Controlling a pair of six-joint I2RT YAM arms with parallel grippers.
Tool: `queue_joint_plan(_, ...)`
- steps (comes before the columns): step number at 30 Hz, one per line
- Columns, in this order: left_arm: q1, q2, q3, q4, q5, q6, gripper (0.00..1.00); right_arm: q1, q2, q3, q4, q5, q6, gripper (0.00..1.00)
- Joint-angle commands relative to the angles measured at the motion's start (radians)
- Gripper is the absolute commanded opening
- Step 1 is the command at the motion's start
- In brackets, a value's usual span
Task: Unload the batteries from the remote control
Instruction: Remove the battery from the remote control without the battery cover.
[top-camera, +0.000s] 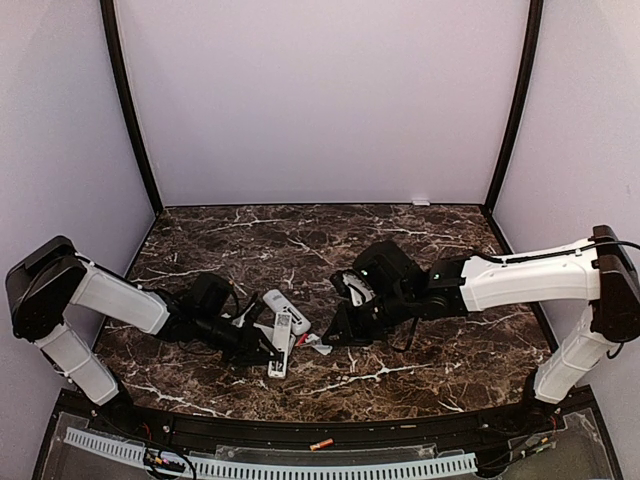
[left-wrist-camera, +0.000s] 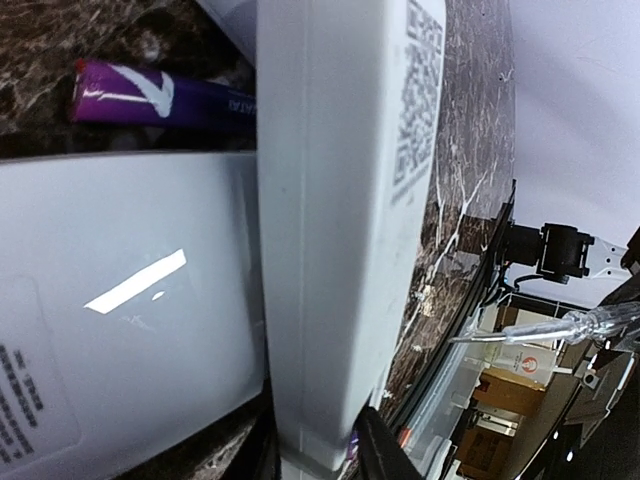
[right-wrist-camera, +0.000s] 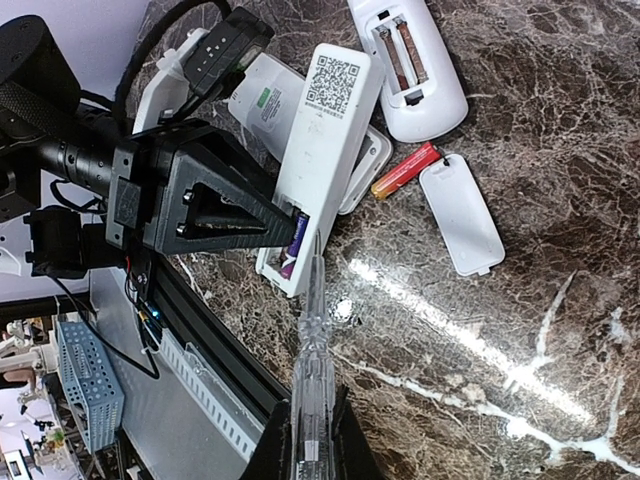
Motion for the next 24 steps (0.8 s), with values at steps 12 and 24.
queue_joint_plan(12, -0.025, -0.127, 0.018, -0.093, 0.046, 0.176, 0.10, 0.001, -0.060, -0.002, -0.044, 0.063, -0.022, 0.00)
queue_joint_plan(24, -0.106, -0.080, 0.192, -0.441, -0.083, 0.435, 0.07, 0.022, -0.106, 0.025, -0.153, 0.119, -0.107, 0.00)
